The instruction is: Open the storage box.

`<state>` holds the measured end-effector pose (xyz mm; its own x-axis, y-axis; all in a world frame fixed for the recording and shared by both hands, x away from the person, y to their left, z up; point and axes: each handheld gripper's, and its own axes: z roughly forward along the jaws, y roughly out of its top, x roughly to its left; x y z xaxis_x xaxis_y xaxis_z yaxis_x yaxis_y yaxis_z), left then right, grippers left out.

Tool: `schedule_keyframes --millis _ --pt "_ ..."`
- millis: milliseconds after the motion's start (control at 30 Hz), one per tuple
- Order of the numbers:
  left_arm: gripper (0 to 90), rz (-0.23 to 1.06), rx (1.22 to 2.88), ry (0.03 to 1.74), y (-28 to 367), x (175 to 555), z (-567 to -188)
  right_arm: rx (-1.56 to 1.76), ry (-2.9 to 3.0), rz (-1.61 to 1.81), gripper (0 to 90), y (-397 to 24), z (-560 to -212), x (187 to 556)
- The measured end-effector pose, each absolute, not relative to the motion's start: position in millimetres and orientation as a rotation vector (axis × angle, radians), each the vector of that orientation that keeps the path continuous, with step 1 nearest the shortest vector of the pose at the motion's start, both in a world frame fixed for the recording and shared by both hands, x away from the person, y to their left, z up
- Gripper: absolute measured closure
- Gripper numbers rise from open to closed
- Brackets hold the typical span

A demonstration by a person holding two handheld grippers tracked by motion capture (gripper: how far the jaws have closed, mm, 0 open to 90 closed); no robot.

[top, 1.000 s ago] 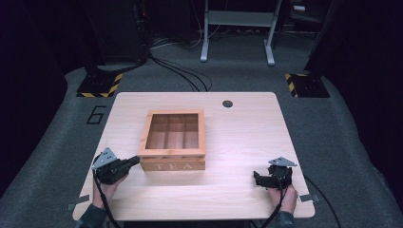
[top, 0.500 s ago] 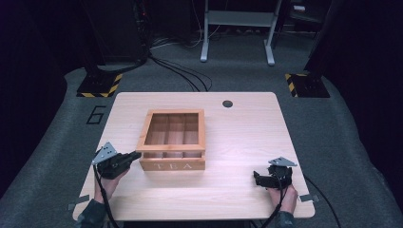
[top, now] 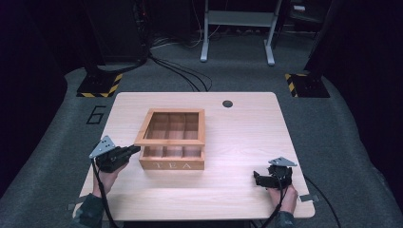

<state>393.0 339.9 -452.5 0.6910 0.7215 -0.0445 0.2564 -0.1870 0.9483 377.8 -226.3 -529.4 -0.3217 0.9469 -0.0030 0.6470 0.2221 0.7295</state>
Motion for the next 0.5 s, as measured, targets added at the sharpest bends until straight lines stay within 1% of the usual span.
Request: schedule_keyframes --millis 500 --pt "87.0 0.511 1.766 0.746 334.7 409.1 -433.0 1.467 2.050 0.886 5.6 -226.2 -529.4 377.8"
